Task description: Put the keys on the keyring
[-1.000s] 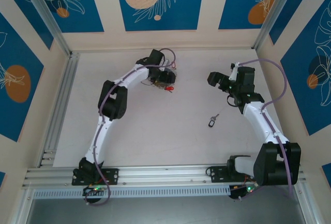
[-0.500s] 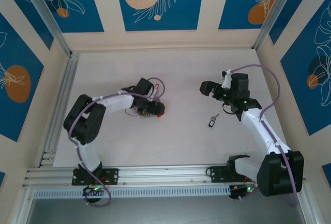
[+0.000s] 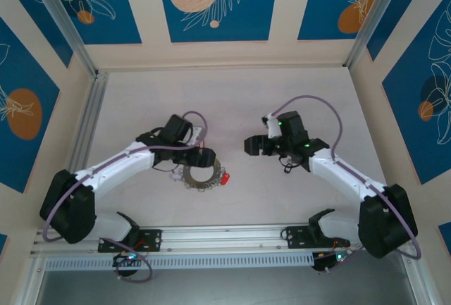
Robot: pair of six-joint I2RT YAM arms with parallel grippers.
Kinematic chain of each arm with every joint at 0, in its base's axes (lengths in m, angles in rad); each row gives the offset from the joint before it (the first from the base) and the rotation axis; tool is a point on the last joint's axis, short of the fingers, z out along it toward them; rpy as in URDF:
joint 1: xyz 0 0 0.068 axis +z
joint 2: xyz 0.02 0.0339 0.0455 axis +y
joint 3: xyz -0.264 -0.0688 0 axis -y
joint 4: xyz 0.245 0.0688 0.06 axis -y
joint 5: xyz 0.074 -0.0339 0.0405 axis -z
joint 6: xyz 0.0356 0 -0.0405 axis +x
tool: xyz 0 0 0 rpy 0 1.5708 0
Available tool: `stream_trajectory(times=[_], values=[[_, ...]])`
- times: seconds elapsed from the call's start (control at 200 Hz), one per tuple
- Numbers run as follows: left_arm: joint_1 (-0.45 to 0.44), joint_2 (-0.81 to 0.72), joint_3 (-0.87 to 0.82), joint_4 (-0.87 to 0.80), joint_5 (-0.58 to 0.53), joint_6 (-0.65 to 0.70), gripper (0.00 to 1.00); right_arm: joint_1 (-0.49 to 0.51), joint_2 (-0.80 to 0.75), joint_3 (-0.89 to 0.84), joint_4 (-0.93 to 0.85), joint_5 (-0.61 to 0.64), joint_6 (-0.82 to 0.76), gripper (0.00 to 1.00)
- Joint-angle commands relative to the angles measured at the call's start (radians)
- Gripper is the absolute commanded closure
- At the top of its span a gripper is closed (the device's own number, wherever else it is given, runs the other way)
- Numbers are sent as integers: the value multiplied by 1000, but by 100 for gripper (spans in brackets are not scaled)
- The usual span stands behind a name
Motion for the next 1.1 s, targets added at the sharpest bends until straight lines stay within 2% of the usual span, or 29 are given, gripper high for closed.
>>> stream_trajectory(times=[0.0,0.125,0.225,0.42,0.56,0.705,1.095], values=[[87,-34,-52,15,41,2,23,64,97,33,27,-23,-50,30],[101,-72,-79,36,41,4,27,121,235,108,22,-31,-69,40],[101,-111,-108,51,39,4,30,174,308,146,9,-21,-81,44],[97,-145,-135,52,31,17,45,206,404,175,32,-99,-32,61],[99,-158,-142,49,5,28,47,215,448,193,25,-103,-1,64],[96,-140,-157,89,27,11,47,214,497,225,-21,-95,15,66],[90,-131,-158,109,29,18,48,193,554,233,-5,-207,79,74]])
